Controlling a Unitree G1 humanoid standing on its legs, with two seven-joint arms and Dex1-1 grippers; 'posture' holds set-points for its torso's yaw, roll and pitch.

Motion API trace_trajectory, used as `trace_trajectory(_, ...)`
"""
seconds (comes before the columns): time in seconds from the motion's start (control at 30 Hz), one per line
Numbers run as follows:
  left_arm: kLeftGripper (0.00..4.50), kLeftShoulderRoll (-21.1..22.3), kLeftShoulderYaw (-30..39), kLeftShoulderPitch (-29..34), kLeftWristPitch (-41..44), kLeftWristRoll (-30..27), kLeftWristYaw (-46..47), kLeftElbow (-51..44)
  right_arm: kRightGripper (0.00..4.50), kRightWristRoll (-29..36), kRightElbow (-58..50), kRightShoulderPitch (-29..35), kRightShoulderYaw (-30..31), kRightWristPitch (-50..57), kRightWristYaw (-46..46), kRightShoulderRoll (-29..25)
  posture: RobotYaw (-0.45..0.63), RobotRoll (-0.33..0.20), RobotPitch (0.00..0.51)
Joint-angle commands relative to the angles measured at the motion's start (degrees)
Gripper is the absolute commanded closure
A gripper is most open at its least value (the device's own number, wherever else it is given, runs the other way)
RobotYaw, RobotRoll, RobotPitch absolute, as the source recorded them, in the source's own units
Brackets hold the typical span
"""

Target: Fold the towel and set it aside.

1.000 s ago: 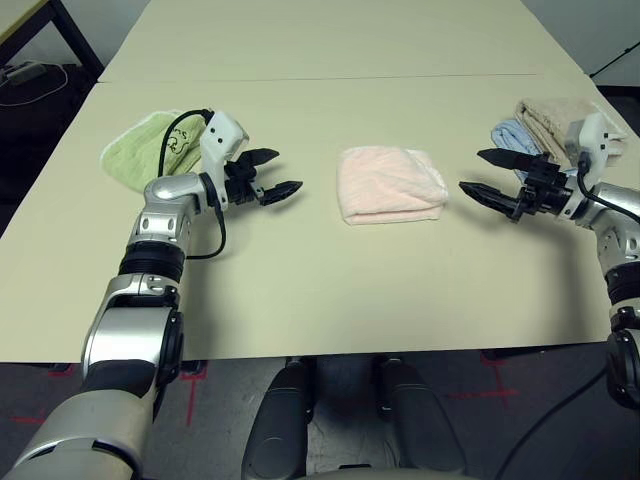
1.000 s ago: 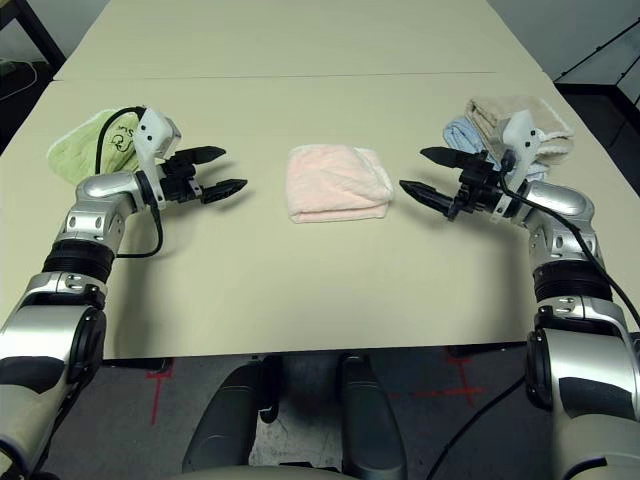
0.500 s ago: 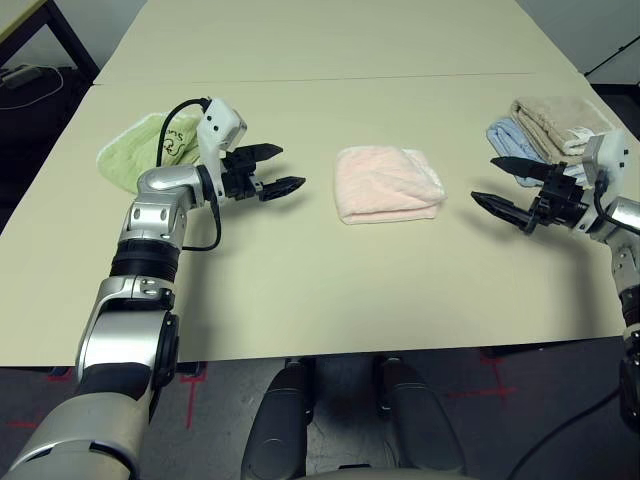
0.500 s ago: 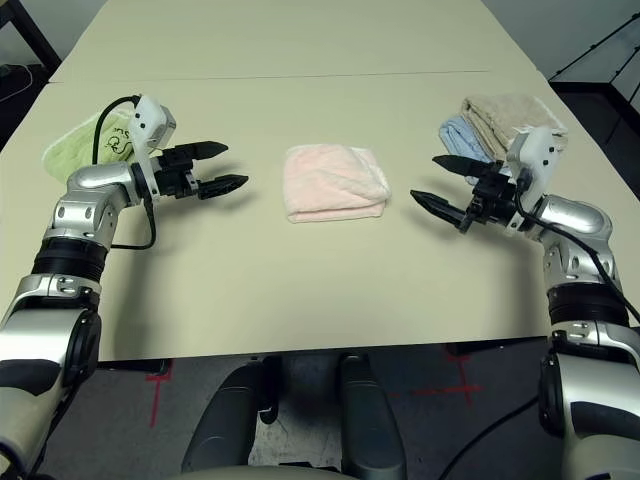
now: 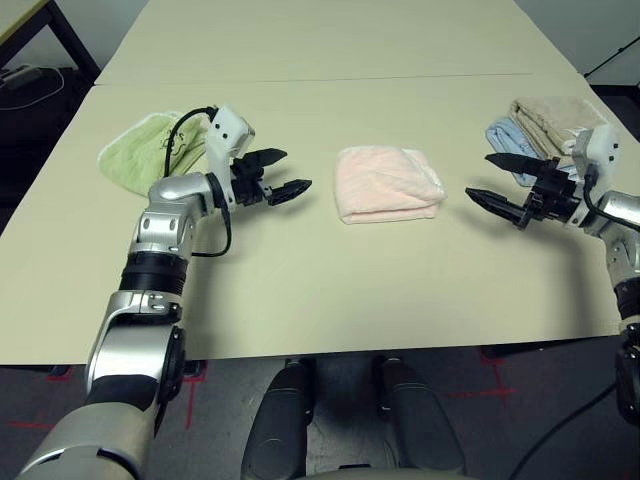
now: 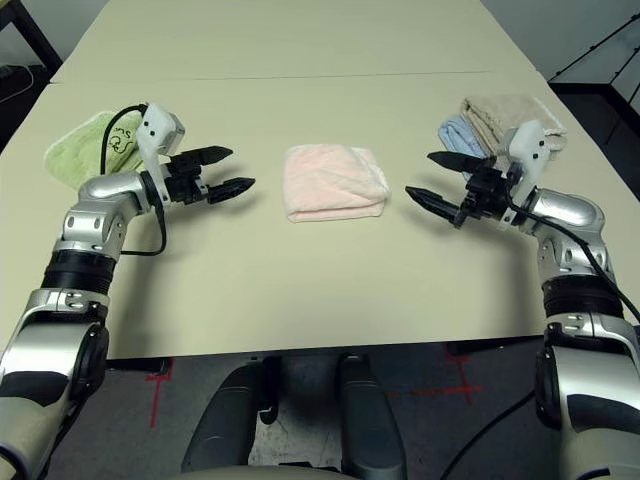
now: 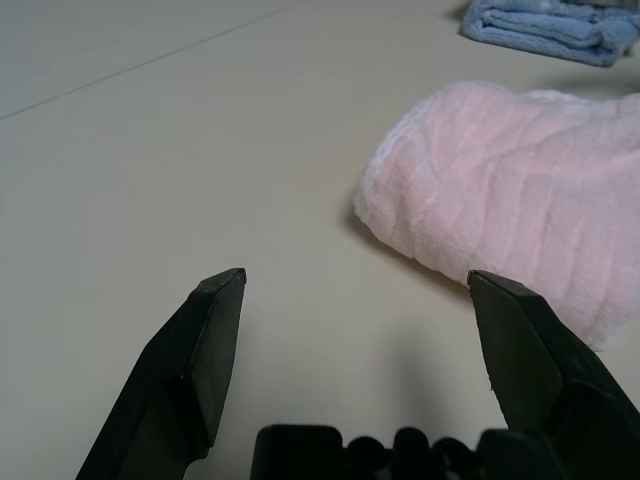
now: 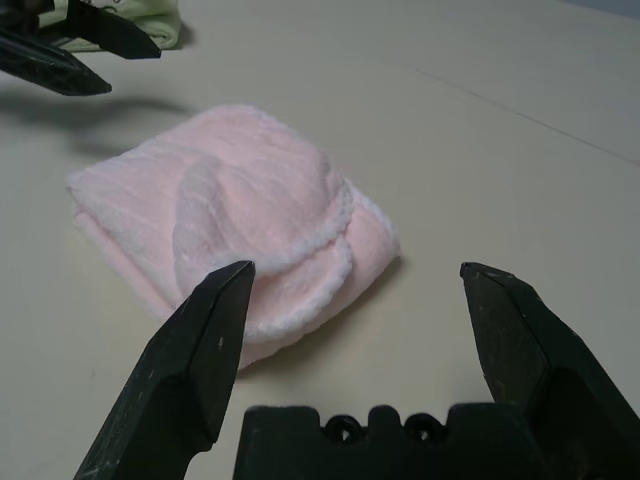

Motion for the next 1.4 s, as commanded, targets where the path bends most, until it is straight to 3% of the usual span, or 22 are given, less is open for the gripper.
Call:
trace_trajectory(0.03, 0.00, 0.96, -3.52, 0.41, 7.05, -1.18, -5.58, -2.37, 0.02, -0.53, 1.06, -0.39, 0.40, 0.05, 0.42, 0.02, 0.04, 0.000, 0.202)
trace_trajectory(0.23, 0.00, 3.17, -6.25, -0.26, 18.51, -4.82, -14.31, -6.25, 0.02, -0.92, 1.89, -1.15, 0.22, -0.24, 0.76, -0.35, 0.03, 0.000, 0.201)
trace_trajectory(0.4, 0.00, 1.32, -5.95, -2.43, 23.09, -6.27, -13.58, -4.50, 0.02, -1.05, 1.62, -0.87, 0.21, -0.37, 0.99, -0.48, 0.03, 0.000, 0.202)
trace_trajectory(0.67, 0.00, -3.66, -5.57, -8.60, 23.34, -5.19, -9.81, 6.69, 0.02, -1.00, 0.99, -0.61, 0.25, -0.40, 1.04, -0.17, 0.03, 0.000, 0.207)
trace_trajectory(0.9, 0.00, -3.63, -9.91, -12.81, 21.91, -1.65, -12.93, 13.92, 0.02, 0.30, 0.42, 0.77, -0.56, -1.15, 4.08, -1.06, 0.02, 0.000, 0.205)
trace_trajectory(1.17, 0.00, -5.36, -8.05, -15.50, 21.62, -2.18, -12.23, 19.14, 0.02, 2.27, -2.06, 5.60, -1.36, -4.16, 11.17, -3.98, 0.00, 0.000, 0.203)
trace_trajectory(1.4, 0.00, -6.81, -6.02, -16.92, 23.29, -2.56, -10.79, 21.31, 0.02, 1.77, 0.11, 5.65, -0.71, -8.27, 15.69, -6.41, 0.00, 0.000, 0.200)
